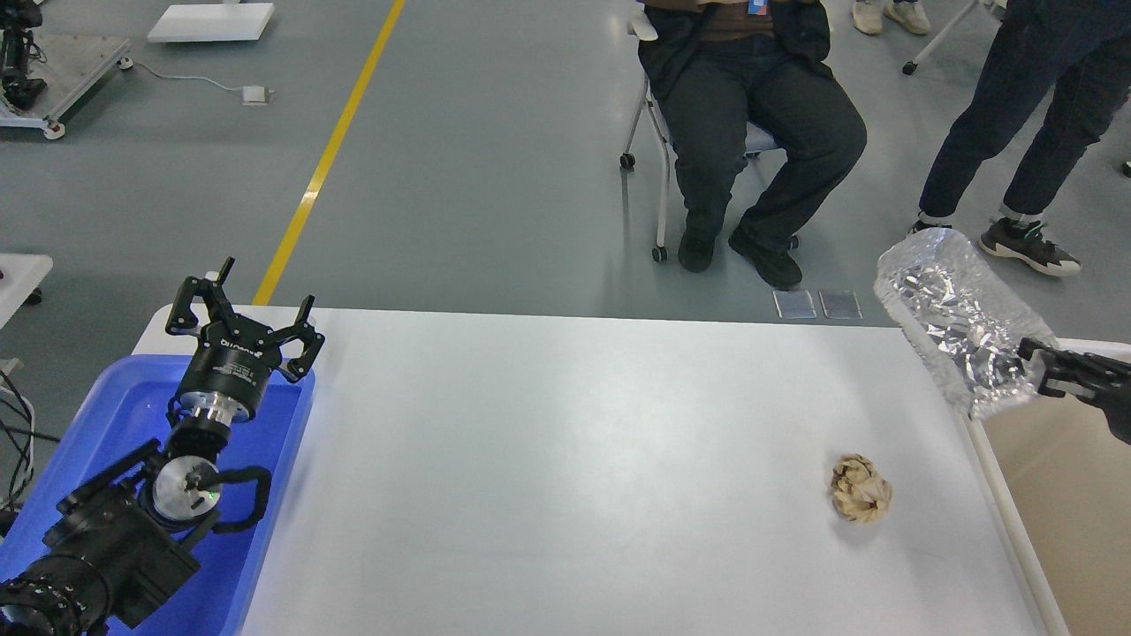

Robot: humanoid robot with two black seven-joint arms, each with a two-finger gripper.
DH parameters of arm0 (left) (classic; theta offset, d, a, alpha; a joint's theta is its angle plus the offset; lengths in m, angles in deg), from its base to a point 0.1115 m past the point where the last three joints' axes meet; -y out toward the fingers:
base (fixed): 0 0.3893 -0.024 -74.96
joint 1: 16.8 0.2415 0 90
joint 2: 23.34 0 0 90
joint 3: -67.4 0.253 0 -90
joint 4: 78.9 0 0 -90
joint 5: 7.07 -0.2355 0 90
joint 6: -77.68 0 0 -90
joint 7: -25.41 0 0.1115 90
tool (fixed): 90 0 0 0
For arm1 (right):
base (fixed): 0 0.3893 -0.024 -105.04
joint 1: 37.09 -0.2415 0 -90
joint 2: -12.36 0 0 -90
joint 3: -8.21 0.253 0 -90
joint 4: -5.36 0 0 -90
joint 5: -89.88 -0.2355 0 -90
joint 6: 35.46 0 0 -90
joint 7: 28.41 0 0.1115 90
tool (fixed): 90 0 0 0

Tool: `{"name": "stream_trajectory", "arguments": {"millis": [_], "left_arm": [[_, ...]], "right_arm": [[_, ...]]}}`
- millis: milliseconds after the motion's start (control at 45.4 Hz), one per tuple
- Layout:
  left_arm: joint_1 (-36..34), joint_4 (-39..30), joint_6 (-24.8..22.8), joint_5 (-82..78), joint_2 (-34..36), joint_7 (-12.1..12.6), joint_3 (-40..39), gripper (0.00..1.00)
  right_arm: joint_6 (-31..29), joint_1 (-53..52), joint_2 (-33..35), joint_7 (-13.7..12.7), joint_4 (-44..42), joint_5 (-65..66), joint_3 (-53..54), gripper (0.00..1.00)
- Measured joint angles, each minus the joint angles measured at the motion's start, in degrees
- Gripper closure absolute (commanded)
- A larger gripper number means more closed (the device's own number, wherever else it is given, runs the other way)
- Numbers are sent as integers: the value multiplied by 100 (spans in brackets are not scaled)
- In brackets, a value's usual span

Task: Tidy desktop

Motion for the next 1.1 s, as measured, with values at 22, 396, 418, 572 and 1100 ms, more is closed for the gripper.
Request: {"name": "stream_trajectory", "arguments": {"millis": [22,396,418,572,1100], "left_arm": [[1,0,0,2,-1,0,0,0],[1,0,0,3,1,0,0,0],[1,0,0,2,1,0,0,0],[1,0,0,3,0,0,0,0],[-3,0,9,4,1,0,0,0]], "right_arm": [[-8,2,-23,7,-112,-10,-52,100],[-170,268,-667,69,-2550,-266,-1139,100],[-214,293,-719,69,-2682,-310,-1183,100],[-559,391,-1013,35,-3275,-603,-1345,100],[-1897,756,-1795,-1151,-4088,-2619,-1461,100]]}}
